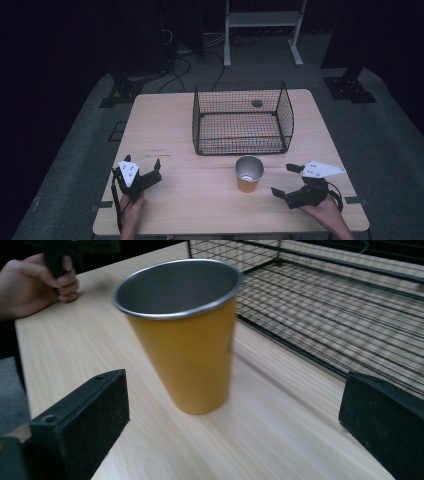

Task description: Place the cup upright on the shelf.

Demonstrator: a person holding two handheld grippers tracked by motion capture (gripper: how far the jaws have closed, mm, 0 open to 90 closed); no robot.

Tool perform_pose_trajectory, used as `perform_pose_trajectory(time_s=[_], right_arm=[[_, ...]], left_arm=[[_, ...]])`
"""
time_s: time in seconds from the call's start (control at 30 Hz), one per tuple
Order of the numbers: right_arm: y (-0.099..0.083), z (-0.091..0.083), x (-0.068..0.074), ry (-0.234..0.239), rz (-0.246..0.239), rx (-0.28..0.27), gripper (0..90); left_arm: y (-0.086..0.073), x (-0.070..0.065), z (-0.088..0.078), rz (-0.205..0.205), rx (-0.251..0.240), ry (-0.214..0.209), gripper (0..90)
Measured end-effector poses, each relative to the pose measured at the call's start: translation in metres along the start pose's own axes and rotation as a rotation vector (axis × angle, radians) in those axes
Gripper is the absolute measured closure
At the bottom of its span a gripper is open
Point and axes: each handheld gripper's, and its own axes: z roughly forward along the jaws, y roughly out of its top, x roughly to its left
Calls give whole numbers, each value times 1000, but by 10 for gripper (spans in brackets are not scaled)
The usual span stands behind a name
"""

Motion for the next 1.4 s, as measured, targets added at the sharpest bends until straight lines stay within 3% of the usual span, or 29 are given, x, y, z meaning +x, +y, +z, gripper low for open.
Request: perform_pose_trajectory(time_s=[0.1,0.37,0.53,0.83,1.07,1.17,1.4], right_arm=[[4,14,8,10,-26,24,0],[9,37,13,13,-32,39,0],[16,50,19,47,-44,44,0],[25,76,22,35,-64,75,0],[32,85,25,42,-85,88,2],[34,85,25,30,-85,83,123],[38,85,21,43,-83,115,128]], left_arm=[[0,0,0,-2,-1,0,8],[0,0,0,-3,-1,1,8],[0,0,0,-3,-3,0,8],[0,1,0,-5,-4,0,8],[0,1,0,-7,-6,-1,8],[0,1,0,-8,-5,-1,8],[0,1,0,-7,-6,-3,8]])
